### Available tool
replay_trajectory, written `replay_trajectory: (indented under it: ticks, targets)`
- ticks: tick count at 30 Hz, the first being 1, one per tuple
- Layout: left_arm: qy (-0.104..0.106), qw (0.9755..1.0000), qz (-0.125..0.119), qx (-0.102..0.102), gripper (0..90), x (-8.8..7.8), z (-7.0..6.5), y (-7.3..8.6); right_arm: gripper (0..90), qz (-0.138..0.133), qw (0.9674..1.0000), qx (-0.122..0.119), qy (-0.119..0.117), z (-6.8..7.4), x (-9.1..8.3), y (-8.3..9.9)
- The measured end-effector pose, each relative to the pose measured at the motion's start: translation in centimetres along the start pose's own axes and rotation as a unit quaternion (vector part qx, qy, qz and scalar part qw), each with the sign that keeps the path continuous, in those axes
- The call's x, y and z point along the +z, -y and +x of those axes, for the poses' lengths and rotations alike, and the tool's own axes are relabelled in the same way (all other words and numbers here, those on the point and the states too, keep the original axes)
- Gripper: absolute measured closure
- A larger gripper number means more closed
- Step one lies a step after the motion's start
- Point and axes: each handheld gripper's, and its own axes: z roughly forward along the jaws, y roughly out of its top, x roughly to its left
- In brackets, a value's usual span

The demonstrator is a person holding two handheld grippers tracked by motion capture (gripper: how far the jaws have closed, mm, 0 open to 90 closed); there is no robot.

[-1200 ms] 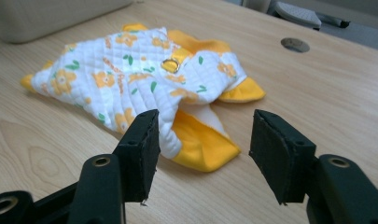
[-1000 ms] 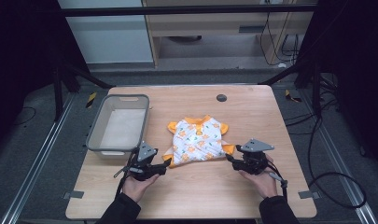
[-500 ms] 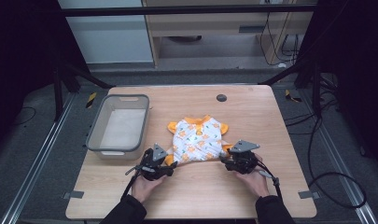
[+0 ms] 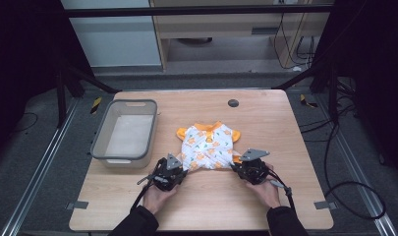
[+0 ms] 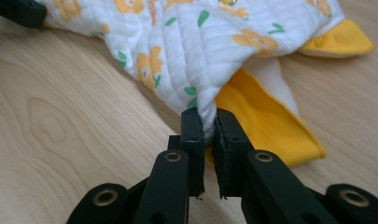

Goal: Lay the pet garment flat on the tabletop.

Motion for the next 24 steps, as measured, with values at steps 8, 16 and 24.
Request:
replay_trajectory:
  ticks: [8,16,24]
  targets:
    - [0.063,0.996,-0.057,-0.03,82.2,-5.3,0.0,-1.0,83.3,-0.035,0.9978,0.027,-0.049,1.1,-4.3,-1.0]
    - [0.1,0.9932,-0.047,-0.037,80.8,-7.8,-0.3,-1.7,82.9,-0.035,0.9931,0.053,-0.098,2.3,-7.8,-1.2]
    - [0.044,0.9962,-0.015,-0.074,78.2,-2.0,2.9,-3.0,81.3,-0.015,0.9942,0.096,-0.046,-0.7,-2.4,-2.3]
